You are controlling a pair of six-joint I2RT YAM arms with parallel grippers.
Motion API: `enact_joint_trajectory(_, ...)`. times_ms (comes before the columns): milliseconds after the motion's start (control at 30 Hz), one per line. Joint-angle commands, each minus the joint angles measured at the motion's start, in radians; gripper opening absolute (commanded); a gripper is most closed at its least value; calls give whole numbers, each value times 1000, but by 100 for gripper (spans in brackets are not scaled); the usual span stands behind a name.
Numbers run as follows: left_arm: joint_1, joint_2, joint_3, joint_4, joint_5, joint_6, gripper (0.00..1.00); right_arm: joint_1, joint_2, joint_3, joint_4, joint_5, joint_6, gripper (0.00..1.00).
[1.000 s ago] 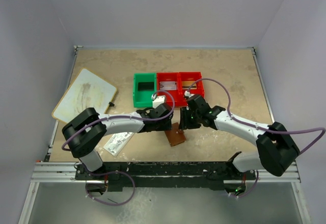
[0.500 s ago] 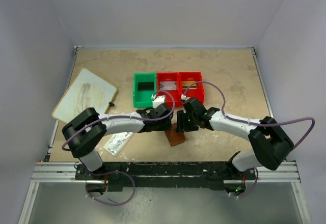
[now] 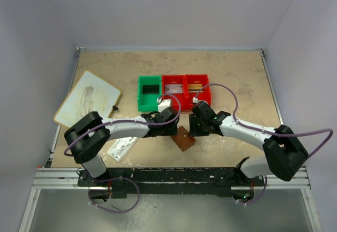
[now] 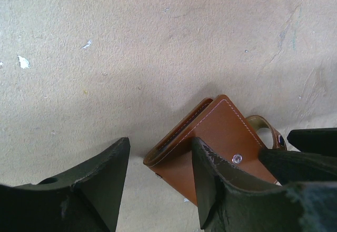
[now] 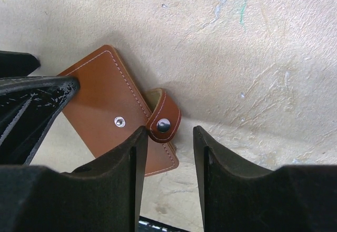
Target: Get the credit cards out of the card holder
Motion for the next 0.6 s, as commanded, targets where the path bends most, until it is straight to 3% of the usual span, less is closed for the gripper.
enact_joint_trajectory(0,-1,9,10,-48,-10,19,48,-4,7,15,-5,39,18,42)
enact_joint_trajectory(233,-1,5,8,-50,-10,19,47,-6,41,65,62,19,-62,36)
enact_joint_trajectory(400,-1,-3,8,-55,-19,19,47,-7,87,104,17,72,-115,30)
enact_joint_trajectory(567,-1,-5,8,-62,-27,19,47,-7,81,102,17,82,-148,15)
